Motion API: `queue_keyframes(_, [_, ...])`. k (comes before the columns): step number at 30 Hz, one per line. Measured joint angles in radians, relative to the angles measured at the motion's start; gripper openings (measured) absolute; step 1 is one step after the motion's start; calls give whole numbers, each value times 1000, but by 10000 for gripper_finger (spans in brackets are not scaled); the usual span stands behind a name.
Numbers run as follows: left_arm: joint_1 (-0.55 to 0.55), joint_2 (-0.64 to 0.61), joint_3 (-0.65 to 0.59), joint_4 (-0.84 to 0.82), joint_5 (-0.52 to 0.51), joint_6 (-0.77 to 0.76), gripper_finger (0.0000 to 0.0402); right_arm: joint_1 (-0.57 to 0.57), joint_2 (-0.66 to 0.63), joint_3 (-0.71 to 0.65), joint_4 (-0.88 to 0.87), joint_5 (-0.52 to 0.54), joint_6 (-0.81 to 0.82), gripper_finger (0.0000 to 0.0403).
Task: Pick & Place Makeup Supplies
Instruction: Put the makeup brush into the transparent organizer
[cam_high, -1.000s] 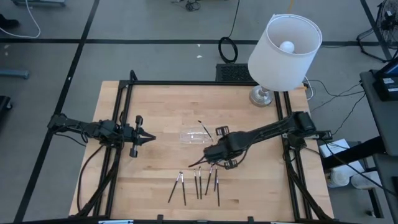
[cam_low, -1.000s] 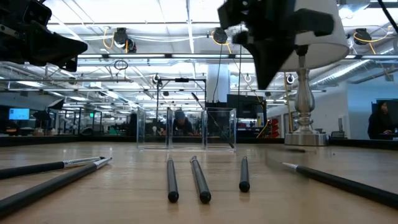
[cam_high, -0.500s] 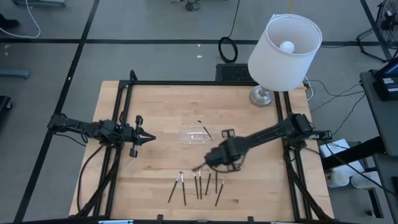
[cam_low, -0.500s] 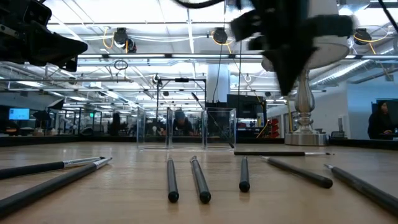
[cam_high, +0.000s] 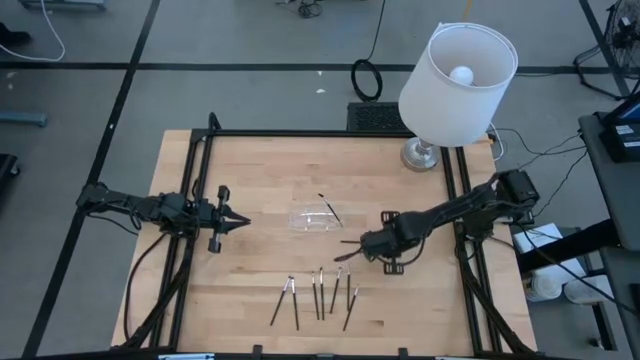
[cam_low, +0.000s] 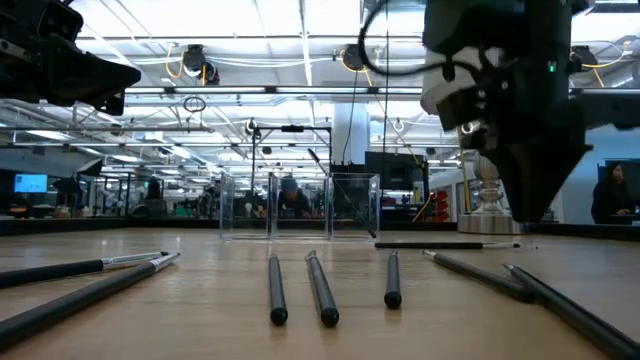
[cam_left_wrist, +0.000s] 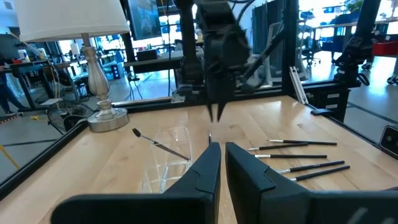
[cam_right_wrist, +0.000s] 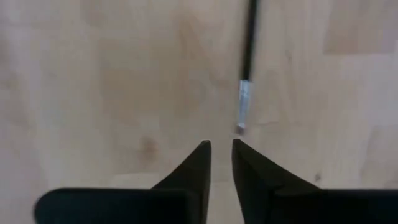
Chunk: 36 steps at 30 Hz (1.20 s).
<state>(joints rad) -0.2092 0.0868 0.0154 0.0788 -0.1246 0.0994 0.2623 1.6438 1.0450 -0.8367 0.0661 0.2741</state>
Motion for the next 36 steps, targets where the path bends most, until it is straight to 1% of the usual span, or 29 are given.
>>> queue_keyframes(5, [0, 0, 0, 0, 0, 0, 31, -57, -1, -39, 16, 38, -91, 109])
queue_keyframes(10, [0, 0, 0, 0, 0, 0, 31, -105, 0, -63, 80, -5, -132, 134])
queue_keyframes(14, [0, 0, 0, 0, 0, 0, 31, -118, 0, -89, 83, -26, -137, 135])
queue_keyframes(17, [0, 0, 0, 0, 0, 0, 31, -119, 1, -101, 79, -96, -136, 131])
queue_keyframes(19, [0, 0, 0, 0, 0, 0, 31, -113, 1, -101, 95, -120, -128, 131])
queue_keyframes(28, [0, 0, 0, 0, 0, 0, 31, -99, 10, -99, 159, -113, -131, 128])
queue_keyframes(36, [0, 0, 0, 0, 0, 0, 31, -112, 40, -95, 168, -118, -139, 117])
